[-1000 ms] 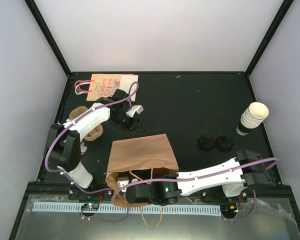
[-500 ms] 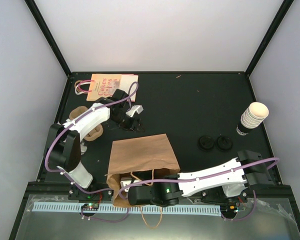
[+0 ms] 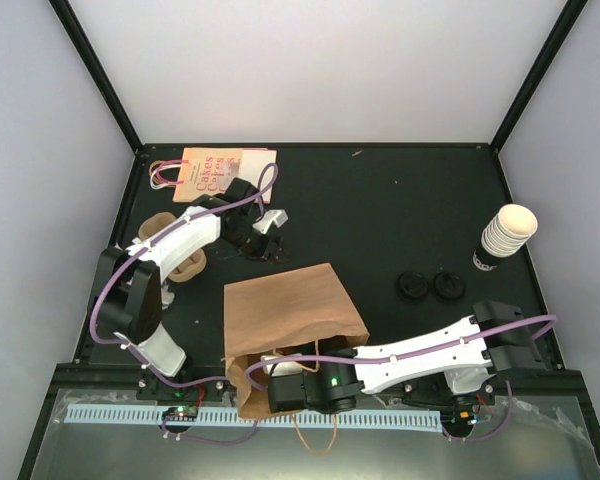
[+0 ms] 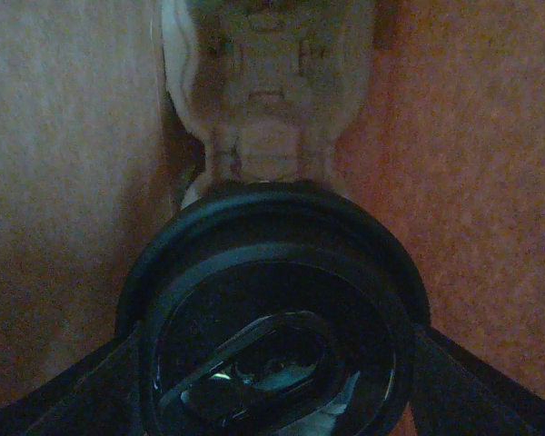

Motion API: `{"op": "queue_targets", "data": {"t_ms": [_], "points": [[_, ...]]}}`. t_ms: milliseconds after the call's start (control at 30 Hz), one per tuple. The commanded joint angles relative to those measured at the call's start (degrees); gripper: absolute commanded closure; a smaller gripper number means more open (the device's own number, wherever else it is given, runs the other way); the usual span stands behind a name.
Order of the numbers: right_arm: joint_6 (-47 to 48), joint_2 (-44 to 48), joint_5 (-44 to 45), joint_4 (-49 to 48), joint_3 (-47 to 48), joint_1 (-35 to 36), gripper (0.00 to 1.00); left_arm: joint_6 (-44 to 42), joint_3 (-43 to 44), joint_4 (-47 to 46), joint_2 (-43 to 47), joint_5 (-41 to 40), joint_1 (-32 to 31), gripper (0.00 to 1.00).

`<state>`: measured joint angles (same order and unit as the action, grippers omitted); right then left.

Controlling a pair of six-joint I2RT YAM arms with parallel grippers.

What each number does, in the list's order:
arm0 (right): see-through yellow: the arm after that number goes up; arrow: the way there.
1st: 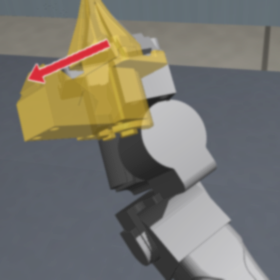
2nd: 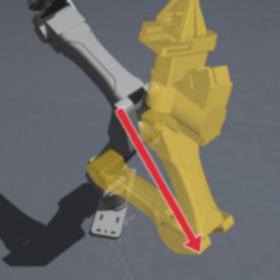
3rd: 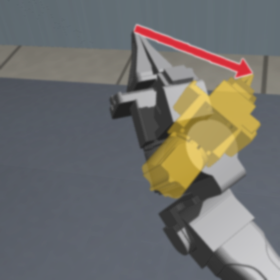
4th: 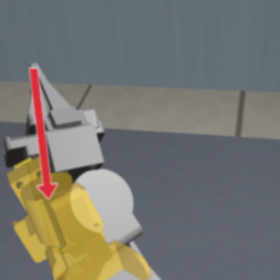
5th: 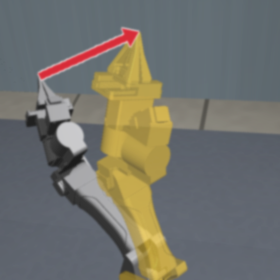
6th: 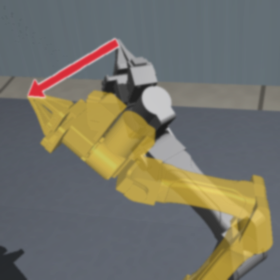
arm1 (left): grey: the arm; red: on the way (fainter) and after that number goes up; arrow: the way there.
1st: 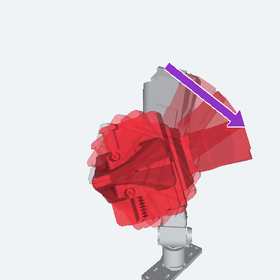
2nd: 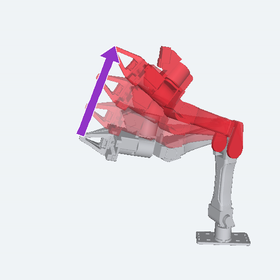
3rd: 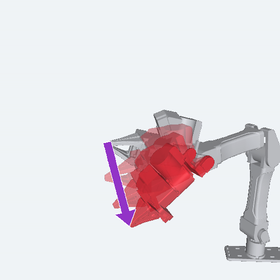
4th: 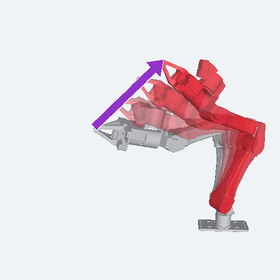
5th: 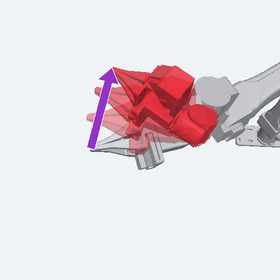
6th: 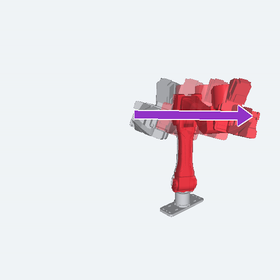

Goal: Pack the takeout coffee

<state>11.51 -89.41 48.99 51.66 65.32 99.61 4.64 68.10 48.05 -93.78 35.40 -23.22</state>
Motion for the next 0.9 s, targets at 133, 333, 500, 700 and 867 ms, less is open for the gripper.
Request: {"op": "queue_targets", "data": {"t_ms": [133, 333, 500, 700, 867], "points": [[-5.0, -0.5, 3.1, 3.6, 0.0, 0.0, 0.45, 0.5, 3.9, -1.3, -2.4, -0.5, -0.2, 0.46], [-3.7, 0.7, 3.2, 1.1, -2.0, -0.9, 0.46, 2.3, 9.5, -1.8, -5.4, -0.2, -0.1, 0.41], [-1.8, 2.6, 2.8, -1.0, -2.9, -1.6, 0.46, 3.3, 12.6, -3.1, -8.7, 1.2, -0.5, 0.38], [-0.5, 2.9, 1.8, -3.0, -3.2, -2.2, 0.46, 3.5, 16.8, -3.1, -13.4, 2.7, -3.6, 0.36], [0.1, 2.8, 1.7, -3.7, -3.0, -2.5, 0.46, 3.0, 21.9, -1.7, -18.2, 4.2, -6.1, 0.36]]}}
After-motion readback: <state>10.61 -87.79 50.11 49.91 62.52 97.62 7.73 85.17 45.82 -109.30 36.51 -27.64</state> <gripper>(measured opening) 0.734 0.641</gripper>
